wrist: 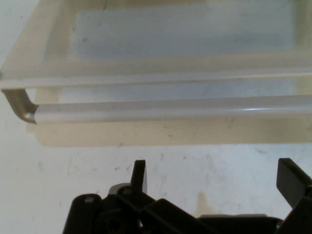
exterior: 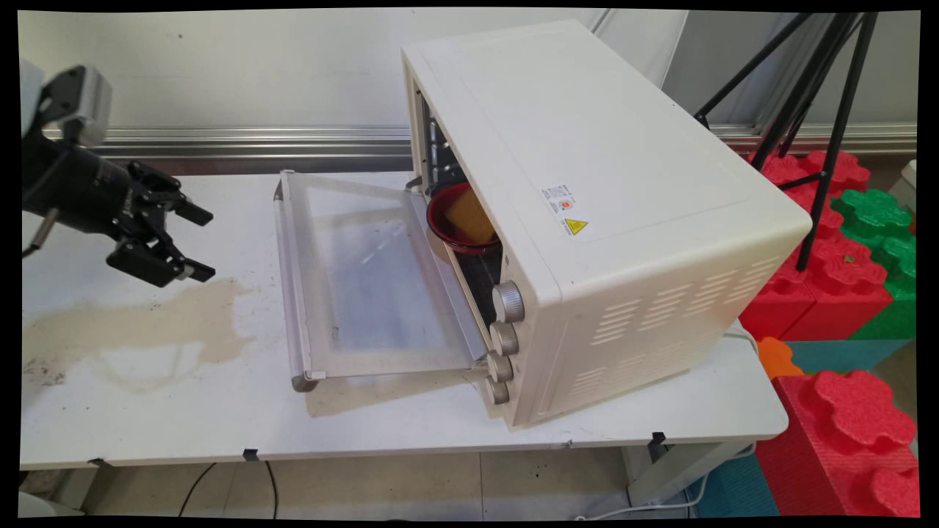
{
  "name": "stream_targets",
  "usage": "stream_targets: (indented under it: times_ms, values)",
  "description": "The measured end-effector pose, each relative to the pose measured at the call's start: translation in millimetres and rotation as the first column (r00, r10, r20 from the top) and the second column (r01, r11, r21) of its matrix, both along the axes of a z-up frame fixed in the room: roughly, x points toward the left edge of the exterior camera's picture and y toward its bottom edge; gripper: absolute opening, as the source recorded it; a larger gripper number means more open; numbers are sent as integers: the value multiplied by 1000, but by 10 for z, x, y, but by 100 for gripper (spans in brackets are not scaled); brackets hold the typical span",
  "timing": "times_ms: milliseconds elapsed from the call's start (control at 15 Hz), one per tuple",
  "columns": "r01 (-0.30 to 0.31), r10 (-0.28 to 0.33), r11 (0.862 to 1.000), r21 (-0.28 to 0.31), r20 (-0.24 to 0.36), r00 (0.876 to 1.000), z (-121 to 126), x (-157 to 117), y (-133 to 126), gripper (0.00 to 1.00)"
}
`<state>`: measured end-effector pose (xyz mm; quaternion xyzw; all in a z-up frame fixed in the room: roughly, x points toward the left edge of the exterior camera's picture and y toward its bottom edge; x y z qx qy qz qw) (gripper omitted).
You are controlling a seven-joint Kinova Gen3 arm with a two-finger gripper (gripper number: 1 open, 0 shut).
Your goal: Close the oven
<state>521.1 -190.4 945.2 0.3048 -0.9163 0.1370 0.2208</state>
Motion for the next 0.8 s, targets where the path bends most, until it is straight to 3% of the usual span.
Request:
stream_targets:
  times_ms: [333,800]
  values:
    - [-10,9,1000,19,44,999,-393,101,-168,100]
    - [-3,1,1000,29,60,998,-872,58,-376,100]
